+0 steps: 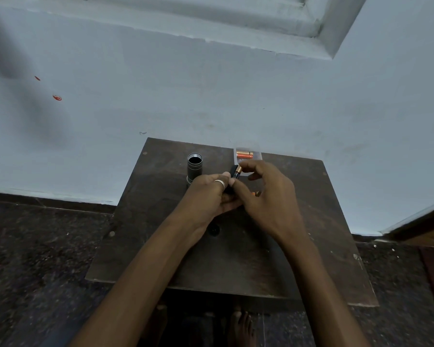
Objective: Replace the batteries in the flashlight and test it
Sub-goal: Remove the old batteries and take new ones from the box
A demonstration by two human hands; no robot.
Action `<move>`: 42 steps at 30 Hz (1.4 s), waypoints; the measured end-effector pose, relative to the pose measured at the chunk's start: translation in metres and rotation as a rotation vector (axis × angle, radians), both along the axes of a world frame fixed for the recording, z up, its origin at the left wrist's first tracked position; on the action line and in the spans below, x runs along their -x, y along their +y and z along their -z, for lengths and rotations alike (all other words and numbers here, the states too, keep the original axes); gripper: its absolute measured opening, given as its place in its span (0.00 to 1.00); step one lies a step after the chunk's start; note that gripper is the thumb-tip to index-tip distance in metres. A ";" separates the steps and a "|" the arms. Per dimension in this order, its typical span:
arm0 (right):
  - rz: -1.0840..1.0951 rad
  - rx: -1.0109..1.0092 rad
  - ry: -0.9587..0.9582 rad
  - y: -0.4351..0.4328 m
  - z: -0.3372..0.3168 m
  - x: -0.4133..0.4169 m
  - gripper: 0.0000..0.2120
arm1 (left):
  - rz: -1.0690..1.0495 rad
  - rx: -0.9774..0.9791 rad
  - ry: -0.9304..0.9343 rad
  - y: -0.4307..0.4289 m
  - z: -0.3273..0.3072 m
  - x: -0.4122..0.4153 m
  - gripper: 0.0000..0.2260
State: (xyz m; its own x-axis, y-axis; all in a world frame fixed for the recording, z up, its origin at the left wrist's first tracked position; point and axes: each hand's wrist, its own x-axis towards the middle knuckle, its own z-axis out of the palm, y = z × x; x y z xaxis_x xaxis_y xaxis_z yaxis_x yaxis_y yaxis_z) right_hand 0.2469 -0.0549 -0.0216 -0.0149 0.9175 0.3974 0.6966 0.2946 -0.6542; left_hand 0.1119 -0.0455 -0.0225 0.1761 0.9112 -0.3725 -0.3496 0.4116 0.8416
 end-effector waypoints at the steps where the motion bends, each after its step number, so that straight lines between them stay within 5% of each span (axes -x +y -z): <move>1: -0.033 0.044 0.006 0.000 0.000 -0.001 0.20 | -0.005 -0.002 0.004 0.000 0.000 0.000 0.10; 5: -0.102 0.124 -0.030 0.001 0.002 -0.003 0.29 | 0.009 -0.028 0.061 0.001 0.002 0.003 0.12; 16: -0.082 -0.060 -0.068 0.003 0.001 0.001 0.23 | 0.034 -0.112 0.139 0.001 0.000 0.003 0.13; 42: -0.110 -0.021 -0.012 0.005 0.005 -0.004 0.28 | 0.049 -0.098 0.077 -0.001 -0.002 0.001 0.11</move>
State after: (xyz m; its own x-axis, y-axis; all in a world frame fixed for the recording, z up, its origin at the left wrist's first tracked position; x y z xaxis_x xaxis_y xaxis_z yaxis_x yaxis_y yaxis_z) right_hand 0.2505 -0.0494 -0.0268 -0.1200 0.9014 0.4160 0.6669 0.3836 -0.6389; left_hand 0.1107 -0.0464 -0.0202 0.1960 0.9349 -0.2958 -0.2641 0.3409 0.9023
